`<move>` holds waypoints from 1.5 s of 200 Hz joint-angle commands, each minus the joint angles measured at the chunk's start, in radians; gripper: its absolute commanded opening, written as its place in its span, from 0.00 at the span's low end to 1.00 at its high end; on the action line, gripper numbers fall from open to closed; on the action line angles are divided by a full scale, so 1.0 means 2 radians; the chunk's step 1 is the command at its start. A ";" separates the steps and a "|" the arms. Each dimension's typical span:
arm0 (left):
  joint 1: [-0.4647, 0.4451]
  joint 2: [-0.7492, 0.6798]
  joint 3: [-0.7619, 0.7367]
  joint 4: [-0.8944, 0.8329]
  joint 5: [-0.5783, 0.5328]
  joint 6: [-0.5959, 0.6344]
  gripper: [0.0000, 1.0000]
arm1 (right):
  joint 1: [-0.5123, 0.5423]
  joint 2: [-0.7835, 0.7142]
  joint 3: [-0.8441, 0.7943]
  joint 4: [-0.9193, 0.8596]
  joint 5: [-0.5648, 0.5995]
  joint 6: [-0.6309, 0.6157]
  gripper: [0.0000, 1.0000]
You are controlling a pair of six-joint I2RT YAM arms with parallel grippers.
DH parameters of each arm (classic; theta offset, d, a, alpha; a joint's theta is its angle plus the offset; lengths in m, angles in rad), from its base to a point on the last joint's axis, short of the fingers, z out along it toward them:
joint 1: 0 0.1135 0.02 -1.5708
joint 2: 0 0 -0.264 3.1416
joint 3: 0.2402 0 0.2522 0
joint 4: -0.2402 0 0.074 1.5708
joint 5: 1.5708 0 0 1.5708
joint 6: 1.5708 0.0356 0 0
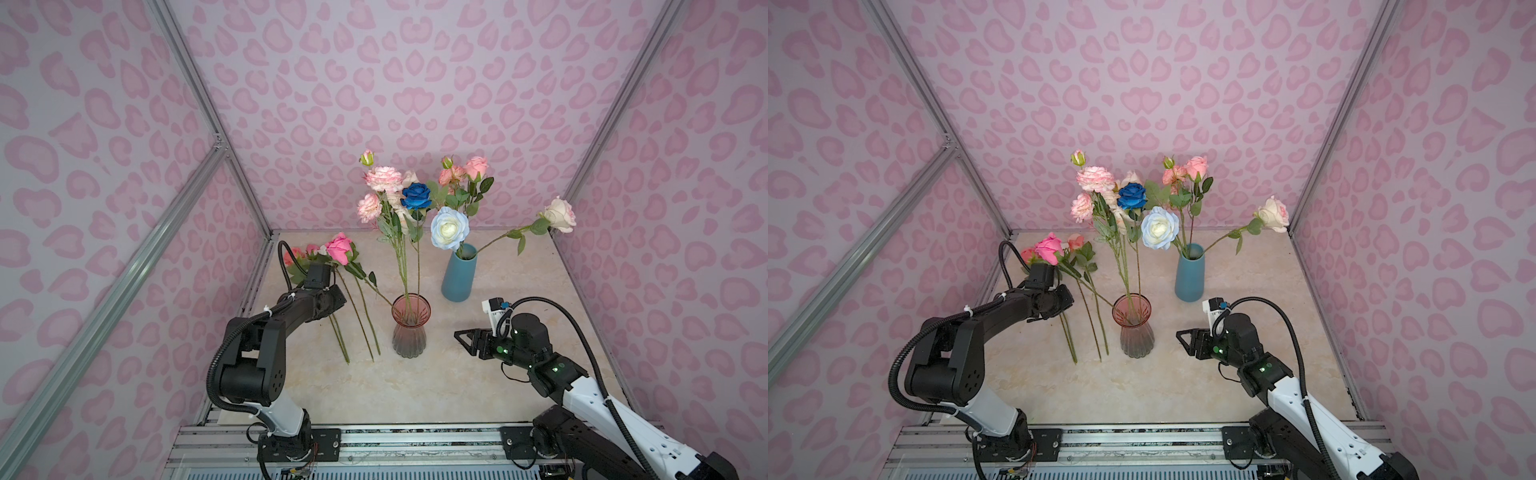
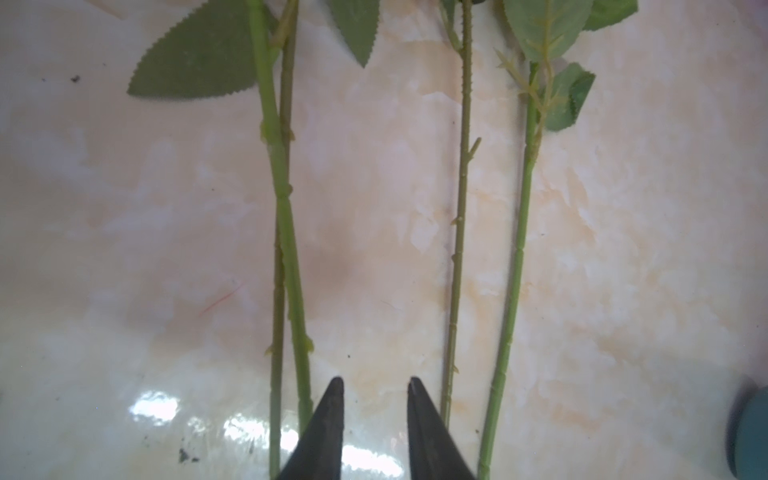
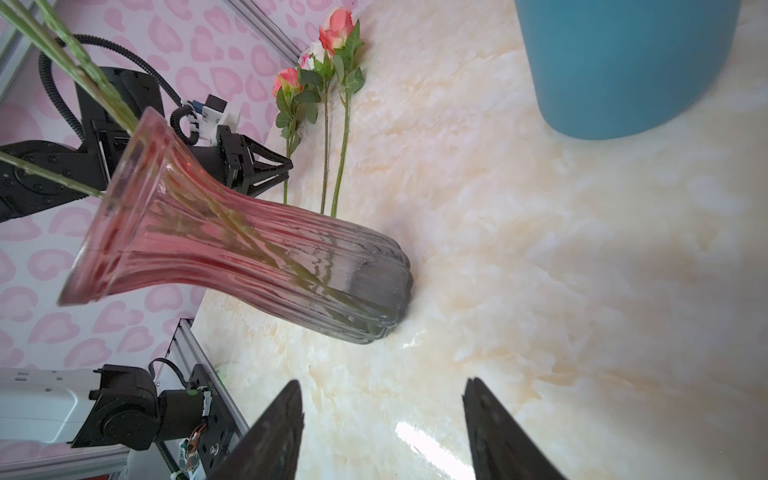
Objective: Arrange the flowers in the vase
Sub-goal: 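Draw the left gripper back to the loose stems while the right shifts nearer, then grasp the pink rose stem with the left gripper and lift it upright over the vase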
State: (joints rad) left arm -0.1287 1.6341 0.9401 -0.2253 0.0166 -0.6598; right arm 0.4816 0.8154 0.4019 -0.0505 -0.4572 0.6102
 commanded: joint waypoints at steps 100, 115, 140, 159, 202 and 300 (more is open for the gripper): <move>-0.002 0.001 -0.006 -0.021 -0.043 0.010 0.30 | 0.000 0.008 -0.005 0.011 0.014 -0.007 0.62; -0.002 0.008 -0.004 -0.022 -0.047 0.012 0.30 | 0.000 0.009 -0.006 0.011 0.015 -0.007 0.62; -0.002 0.021 -0.003 -0.014 -0.043 0.014 0.28 | -0.001 0.013 -0.006 0.014 0.017 -0.006 0.62; -0.002 0.040 0.001 -0.007 -0.041 0.016 0.23 | 0.000 0.017 -0.005 0.017 0.017 -0.007 0.62; -0.004 0.046 0.010 0.000 -0.023 0.018 0.04 | 0.000 0.015 -0.001 0.011 0.018 -0.008 0.62; -0.034 -0.213 0.033 -0.093 -0.065 0.052 0.03 | 0.001 0.000 0.017 -0.004 0.016 0.002 0.60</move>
State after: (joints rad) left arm -0.1921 1.3140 1.0027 -0.3470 -0.0677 -0.5861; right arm 0.4824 0.8276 0.4206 -0.0509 -0.4267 0.6109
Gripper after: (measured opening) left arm 0.080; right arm 0.602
